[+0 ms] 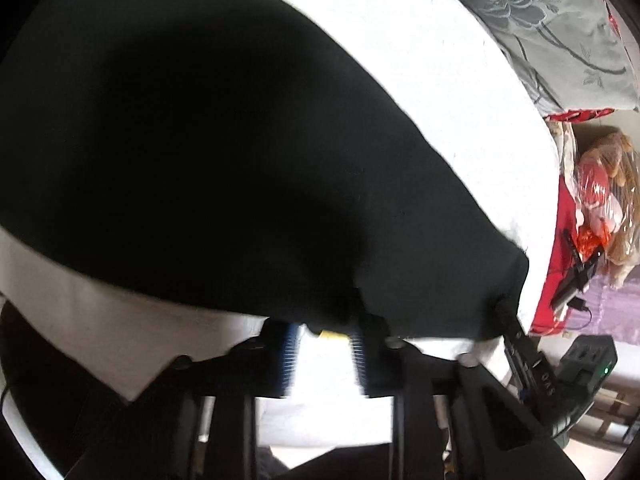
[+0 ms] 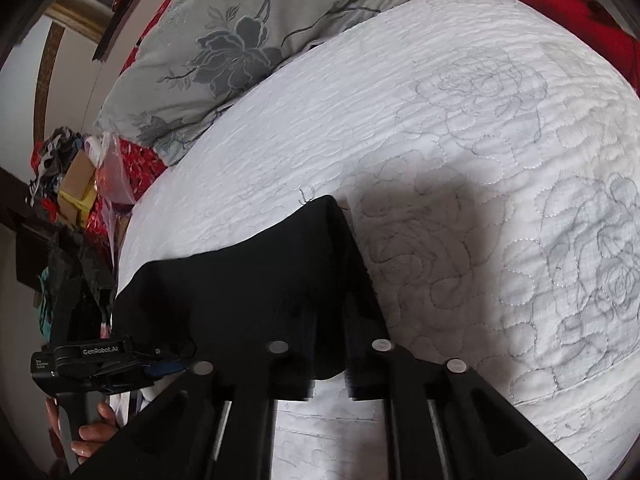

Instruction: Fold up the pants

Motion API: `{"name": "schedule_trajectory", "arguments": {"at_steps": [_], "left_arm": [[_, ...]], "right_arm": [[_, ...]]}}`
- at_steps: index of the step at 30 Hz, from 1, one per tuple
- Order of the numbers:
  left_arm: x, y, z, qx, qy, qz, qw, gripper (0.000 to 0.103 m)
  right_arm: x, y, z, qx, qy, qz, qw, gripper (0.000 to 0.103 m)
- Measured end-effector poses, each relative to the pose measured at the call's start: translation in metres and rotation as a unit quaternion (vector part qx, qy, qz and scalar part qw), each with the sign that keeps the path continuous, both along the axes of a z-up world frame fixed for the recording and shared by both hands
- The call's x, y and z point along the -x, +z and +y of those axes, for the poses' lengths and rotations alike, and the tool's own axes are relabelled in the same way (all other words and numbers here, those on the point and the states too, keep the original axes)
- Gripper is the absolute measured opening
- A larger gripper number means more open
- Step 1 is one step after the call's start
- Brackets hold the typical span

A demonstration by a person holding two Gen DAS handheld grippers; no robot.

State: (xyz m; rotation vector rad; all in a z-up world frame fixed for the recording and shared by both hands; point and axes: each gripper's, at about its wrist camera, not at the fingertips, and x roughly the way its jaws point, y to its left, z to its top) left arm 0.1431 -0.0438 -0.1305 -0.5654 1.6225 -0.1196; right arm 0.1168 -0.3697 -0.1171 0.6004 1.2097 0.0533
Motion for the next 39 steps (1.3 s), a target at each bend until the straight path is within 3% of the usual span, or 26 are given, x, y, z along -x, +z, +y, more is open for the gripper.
{"name": "schedule_trajectory", "arguments": {"at_steps": [4, 8, 12, 14, 15, 21, 24, 26, 29, 31, 35, 39], "left_arm": [[0.016, -0.005, -0.002, -0.013, -0.006, 0.002, 0.9999, 0.014], [0.022, 0.003, -0.016, -0.045, -0.029, -0.023, 0.9983, 0.015], [0.029, 0.017, -0.029, -0.009, -0.028, -0.015, 0.9995, 0.016], [0.03, 0.023, -0.045, 0.005, -0.038, -0.021, 0.999, 0.028], [0.031, 0.025, -0.054, 0.012, -0.044, -0.024, 0.9987, 0.038], [0.032, 0.03, -0.087, 0.017, -0.067, -0.037, 0.9969, 0.04], [0.027, 0.034, -0.071, 0.017, -0.047, -0.037, 0.9981, 0.04], [0.019, 0.035, -0.057, 0.026, -0.024, -0.035, 0.9988, 0.04], [-0.002, 0.044, -0.026, 0.042, 0.016, -0.048, 0.9979, 0.044], [-0.018, 0.043, -0.007, 0.056, 0.02, -0.046, 0.9971, 0.059], [-0.047, 0.036, 0.011, 0.068, 0.017, -0.031, 0.9971, 0.065], [-0.07, 0.029, 0.007, 0.042, -0.003, -0.016, 0.999, 0.065]], "right_arm": [[0.003, 0.014, 0.003, 0.011, 0.027, -0.014, 0.999, 0.01], [0.007, -0.007, 0.0, 0.02, 0.038, 0.022, 0.999, 0.01], [0.007, 0.013, -0.009, -0.011, 0.031, -0.007, 0.999, 0.019], [0.004, 0.025, -0.022, -0.021, 0.015, -0.032, 0.999, 0.035], [0.002, 0.027, -0.026, -0.023, 0.009, -0.035, 0.999, 0.036], [-0.019, 0.021, -0.023, -0.007, 0.038, -0.026, 0.999, 0.036], [-0.028, 0.009, -0.014, 0.001, 0.053, -0.017, 0.998, 0.035], [-0.033, 0.005, -0.009, 0.015, 0.065, -0.013, 0.998, 0.022], [-0.037, 0.005, -0.01, 0.022, 0.066, -0.012, 0.997, 0.023], [-0.036, 0.006, -0.013, 0.013, 0.064, -0.015, 0.998, 0.024], [-0.037, 0.004, -0.016, -0.002, 0.061, -0.013, 0.998, 0.024], [-0.037, 0.002, -0.016, -0.009, 0.062, -0.009, 0.998, 0.024]]}}
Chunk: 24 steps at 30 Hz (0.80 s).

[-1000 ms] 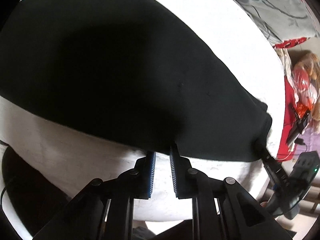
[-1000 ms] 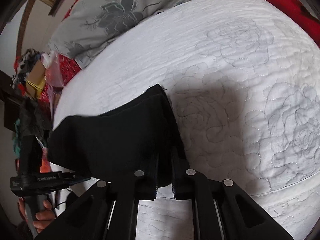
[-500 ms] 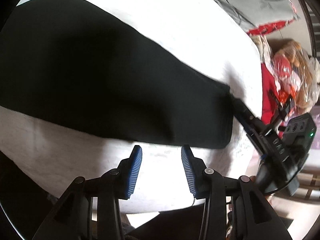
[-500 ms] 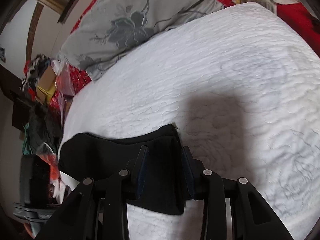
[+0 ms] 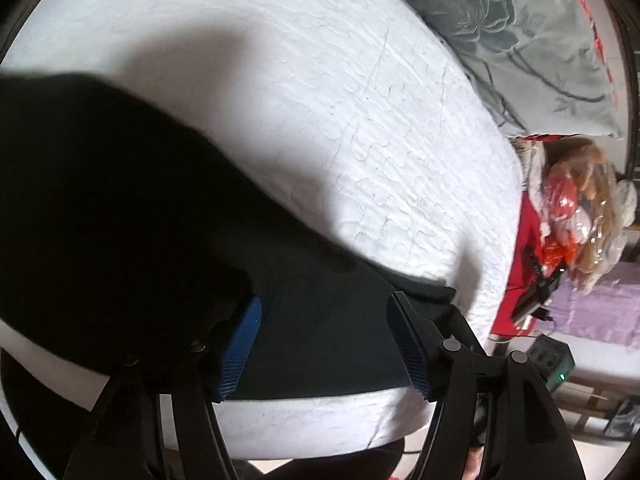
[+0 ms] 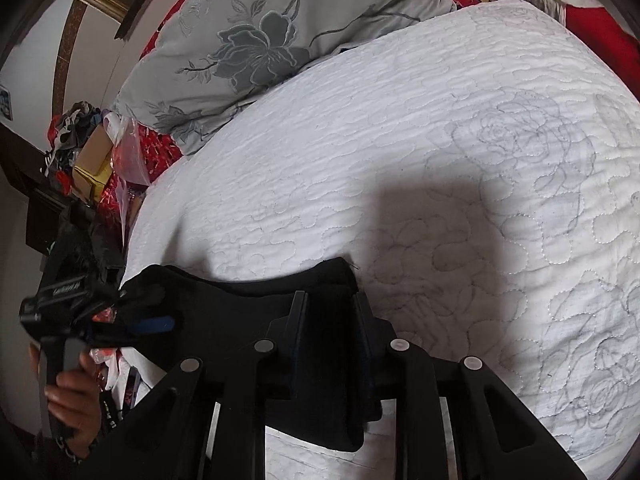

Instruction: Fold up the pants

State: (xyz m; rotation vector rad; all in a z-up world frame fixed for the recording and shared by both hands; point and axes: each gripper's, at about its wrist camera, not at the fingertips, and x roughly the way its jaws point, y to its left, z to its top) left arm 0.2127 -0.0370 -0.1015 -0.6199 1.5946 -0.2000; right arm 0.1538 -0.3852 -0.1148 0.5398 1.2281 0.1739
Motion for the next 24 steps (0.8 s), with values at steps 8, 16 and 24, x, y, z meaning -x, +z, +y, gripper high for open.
{"name": "schedule_trajectory", "arguments": {"at_steps": [8, 16, 24], "left_arm": [[-0.029, -0.018, -0.033, -0.059, 0.039, 0.077, 0.9945, 0.066], [-0.053, -0.019, -0.057, -0.154, 0.039, 0.126, 0.9793, 0.057], [-0.079, -0.012, -0.083, -0.212, 0.032, 0.157, 0.9641, 0.023]], "right_arm": [[-0.007, -0.005, 0.003, 0.005, 0.004, 0.008, 1.0, 0.024], [-0.008, -0.004, 0.003, 0.002, 0.031, -0.001, 1.0, 0.024], [-0.01, -0.005, 0.004, 0.029, 0.052, -0.008, 0.998, 0.008]]}}
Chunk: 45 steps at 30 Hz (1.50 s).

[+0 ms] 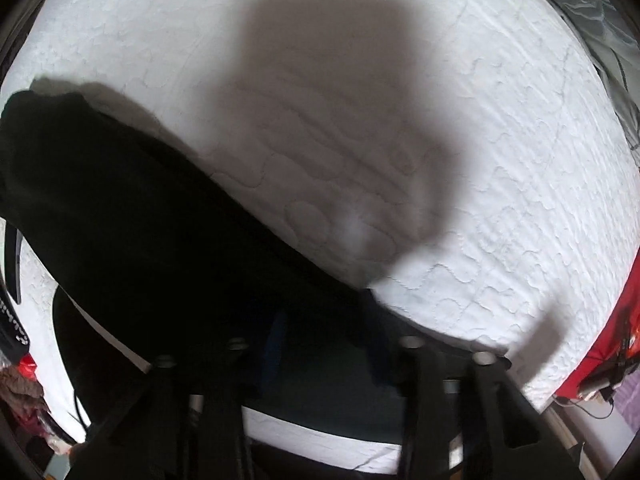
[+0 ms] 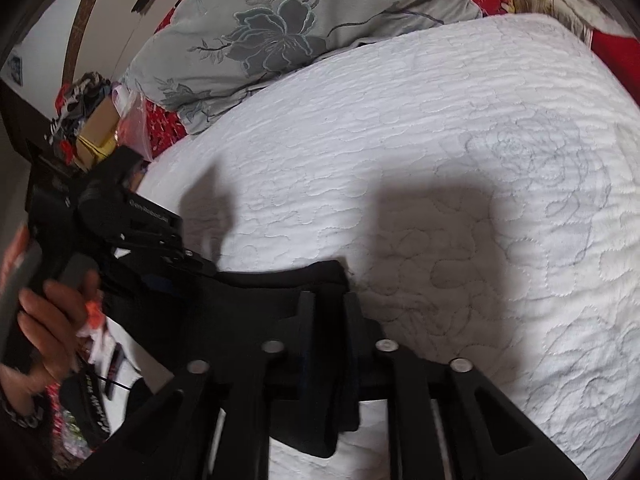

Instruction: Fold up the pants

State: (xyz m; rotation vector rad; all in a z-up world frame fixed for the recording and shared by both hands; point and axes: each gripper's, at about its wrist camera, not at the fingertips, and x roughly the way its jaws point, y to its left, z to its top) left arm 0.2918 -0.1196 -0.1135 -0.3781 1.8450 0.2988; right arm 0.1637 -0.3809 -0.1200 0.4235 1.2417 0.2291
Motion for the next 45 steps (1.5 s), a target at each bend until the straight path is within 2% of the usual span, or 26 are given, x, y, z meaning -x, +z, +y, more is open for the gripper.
{"name": "schedule_trajectory", "arguments": {"at_steps": [1, 4, 7, 11, 13, 15, 17, 19, 20, 21, 22, 24, 27, 31, 34, 37, 39, 40, 42, 43, 45], "left_arm": [[-0.002, 0.004, -0.002, 0.003, 0.0, -0.001, 1.0, 0.018], [-0.003, 0.011, 0.006, 0.023, 0.018, -0.01, 0.9995, 0.011], [-0.001, 0.008, 0.017, 0.039, 0.035, -0.007, 0.9986, 0.011], [-0.004, 0.019, 0.011, 0.034, 0.014, -0.014, 0.9992, 0.013], [-0.003, 0.026, 0.009, 0.048, 0.008, -0.017, 0.9987, 0.017], [0.001, 0.032, 0.018, 0.09, 0.029, -0.022, 0.9952, 0.026], [0.006, 0.045, 0.026, 0.119, 0.041, -0.041, 0.9912, 0.031], [0.019, 0.059, 0.034, 0.134, 0.045, -0.068, 0.9876, 0.042], [0.028, 0.064, 0.036, 0.145, 0.043, -0.078, 0.9855, 0.053], [0.038, 0.069, 0.037, 0.156, 0.039, -0.086, 0.9833, 0.057], [0.052, 0.064, 0.036, 0.162, 0.038, -0.093, 0.9816, 0.057], [0.074, 0.063, 0.031, 0.184, 0.036, -0.102, 0.977, 0.057], [0.094, 0.051, 0.02, 0.194, 0.031, -0.096, 0.9759, 0.057], [0.1, 0.037, 0.012, 0.166, 0.014, -0.105, 0.9805, 0.044], [0.109, 0.032, -0.005, 0.156, -0.002, -0.104, 0.9822, 0.04], [0.117, 0.029, -0.016, 0.195, 0.021, -0.084, 0.9771, 0.038], [0.121, 0.04, -0.03, 0.213, 0.021, -0.101, 0.9716, 0.039], [0.121, 0.045, -0.038, 0.224, 0.019, -0.109, 0.9682, 0.042], [0.125, 0.053, -0.055, 0.253, 0.024, -0.123, 0.9593, 0.059], [0.128, 0.051, -0.062, 0.263, 0.031, -0.129, 0.9557, 0.064], [0.132, 0.047, -0.075, 0.282, 0.043, -0.138, 0.9483, 0.064]], "right_arm": [[-0.001, 0.001, 0.001, 0.005, 0.002, -0.002, 1.0, 0.004], [-0.01, 0.012, 0.001, -0.003, 0.003, -0.018, 1.0, 0.003], [-0.021, 0.014, 0.004, 0.001, 0.006, -0.019, 1.0, 0.003], [-0.023, 0.001, 0.009, 0.026, 0.007, 0.009, 1.0, 0.003], [-0.021, 0.003, 0.007, 0.028, -0.001, 0.008, 1.0, 0.008], [-0.018, 0.003, 0.005, 0.036, -0.005, 0.016, 0.999, 0.01], [-0.011, 0.008, -0.001, 0.023, -0.013, 0.012, 1.0, 0.011], [-0.002, 0.012, -0.008, -0.008, -0.02, 0.013, 1.0, 0.016], [0.003, 0.013, -0.01, -0.019, -0.023, 0.014, 0.999, 0.021], [0.009, 0.014, -0.012, -0.024, -0.025, 0.015, 0.999, 0.024], [0.016, 0.012, -0.013, -0.028, -0.028, 0.018, 0.999, 0.027], [0.027, 0.009, -0.014, -0.035, -0.03, 0.023, 0.999, 0.027], [0.035, 0.001, -0.011, -0.032, -0.028, 0.035, 0.998, 0.027], [0.043, 0.001, -0.004, -0.015, -0.026, 0.031, 0.999, 0.015], [0.049, 0.0, -0.006, -0.001, -0.032, 0.033, 0.999, 0.013], [0.05, 0.0, -0.013, -0.029, -0.041, 0.036, 0.998, 0.018], [0.05, 0.01, -0.021, -0.052, -0.05, 0.022, 0.997, 0.018], [0.049, 0.016, -0.027, -0.06, -0.059, 0.012, 0.996, 0.021], [0.045, 0.023, -0.039, -0.068, -0.075, 0.001, 0.995, 0.029], [0.042, 0.026, -0.044, -0.067, -0.08, 0.0, 0.995, 0.031], [0.036, 0.028, -0.05, -0.064, -0.082, 0.002, 0.995, 0.031]]}}
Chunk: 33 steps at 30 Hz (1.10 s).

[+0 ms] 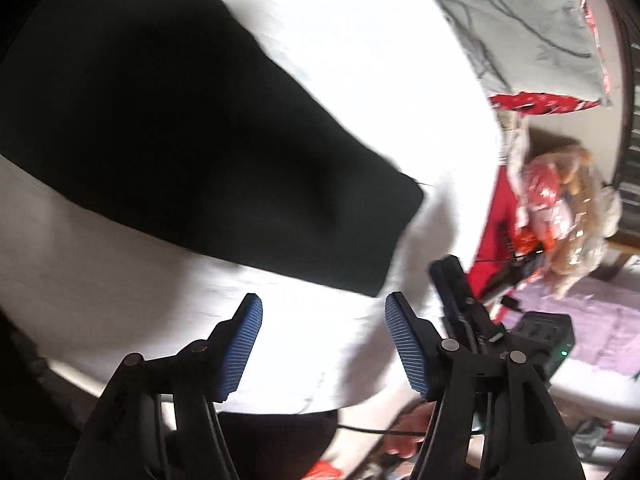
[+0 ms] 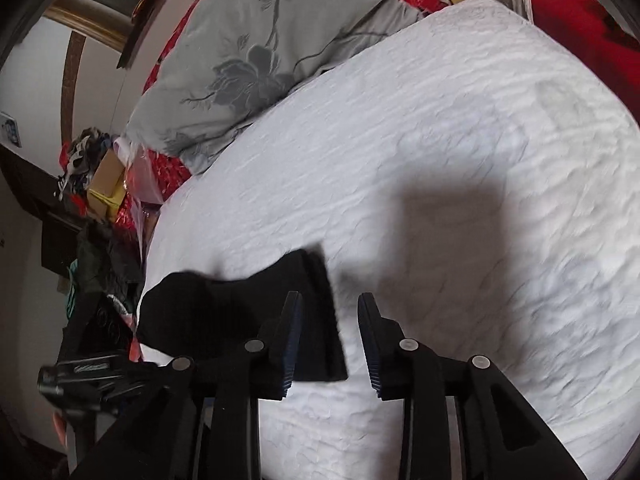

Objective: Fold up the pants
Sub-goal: 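Open the left gripper and release the folded pants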

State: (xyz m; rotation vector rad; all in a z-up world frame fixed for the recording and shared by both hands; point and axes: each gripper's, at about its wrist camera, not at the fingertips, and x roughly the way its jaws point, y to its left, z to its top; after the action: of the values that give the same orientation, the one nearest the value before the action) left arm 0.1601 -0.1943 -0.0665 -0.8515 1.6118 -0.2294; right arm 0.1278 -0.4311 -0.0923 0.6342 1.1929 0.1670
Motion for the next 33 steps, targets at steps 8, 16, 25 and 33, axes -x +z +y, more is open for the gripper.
{"name": "schedule_trajectory", "arguments": {"at_steps": [8, 16, 25, 33], "left_arm": [[0.028, -0.052, 0.0, 0.046, 0.045, 0.016, 0.9978, 0.062], [0.025, -0.094, 0.004, 0.065, 0.083, 0.03, 0.994, 0.062], [0.023, -0.082, -0.016, 0.045, 0.062, -0.011, 0.997, 0.069], [0.016, -0.083, -0.033, 0.044, 0.025, -0.051, 0.9974, 0.052]], "right_arm": [[-0.019, -0.022, -0.019, -0.066, -0.016, 0.028, 0.997, 0.045], [-0.056, -0.053, -0.009, -0.119, 0.004, 0.075, 0.99, 0.047], [-0.092, -0.071, 0.022, -0.159, 0.084, 0.119, 0.976, 0.05], [-0.095, -0.078, 0.018, -0.19, 0.084, 0.127, 0.97, 0.048]]}}
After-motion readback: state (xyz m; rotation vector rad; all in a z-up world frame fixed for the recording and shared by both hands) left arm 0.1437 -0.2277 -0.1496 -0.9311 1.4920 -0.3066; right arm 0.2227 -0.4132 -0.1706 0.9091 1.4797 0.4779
